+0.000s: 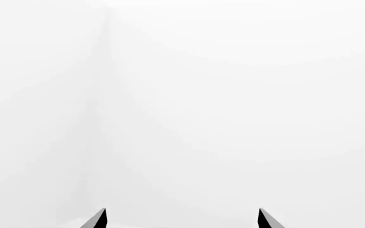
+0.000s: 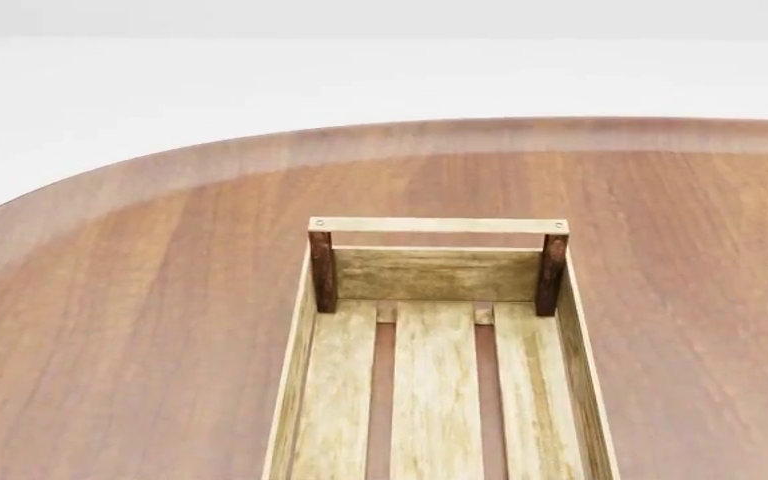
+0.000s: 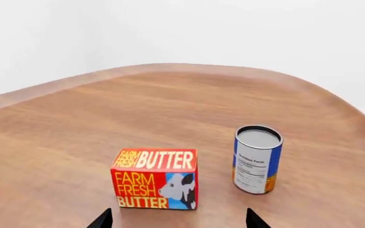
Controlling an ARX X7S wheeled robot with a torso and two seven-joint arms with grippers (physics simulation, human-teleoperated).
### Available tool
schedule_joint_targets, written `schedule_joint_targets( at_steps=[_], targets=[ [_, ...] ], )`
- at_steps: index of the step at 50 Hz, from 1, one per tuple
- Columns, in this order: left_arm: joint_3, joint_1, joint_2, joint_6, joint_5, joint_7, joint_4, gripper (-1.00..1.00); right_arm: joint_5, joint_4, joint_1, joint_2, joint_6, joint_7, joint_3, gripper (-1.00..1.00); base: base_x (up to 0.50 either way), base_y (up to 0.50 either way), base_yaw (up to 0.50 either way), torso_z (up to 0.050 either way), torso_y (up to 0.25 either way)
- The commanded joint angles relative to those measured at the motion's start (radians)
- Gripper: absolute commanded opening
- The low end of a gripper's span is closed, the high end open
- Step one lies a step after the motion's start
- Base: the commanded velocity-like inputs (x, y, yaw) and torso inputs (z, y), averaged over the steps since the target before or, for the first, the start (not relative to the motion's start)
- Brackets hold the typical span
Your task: Pick up the cream cheese and put it in the tray.
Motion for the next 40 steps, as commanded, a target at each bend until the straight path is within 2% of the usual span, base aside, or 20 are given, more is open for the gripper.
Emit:
schedule_joint_targets(
  at_steps=[1, 40],
  targets=[
    [0.003, -0.001, -0.003, -0.002, -0.003, -0.003, -0.001, 1.00, 0.022, 0.024, -0.018, 0.012, 0.017, 0.003, 0.026, 1.00, 0.00, 0.00, 0.00, 0.000, 0.000],
    [0.010, -0.001, -0.010, -0.008, -0.003, -0.018, 0.006, 1.00, 0.223, 0.023, -0.107, 0.069, 0.121, -0.050, 0.165, 1.00, 0.00, 0.00, 0.00, 0.000, 0.000]
  ],
)
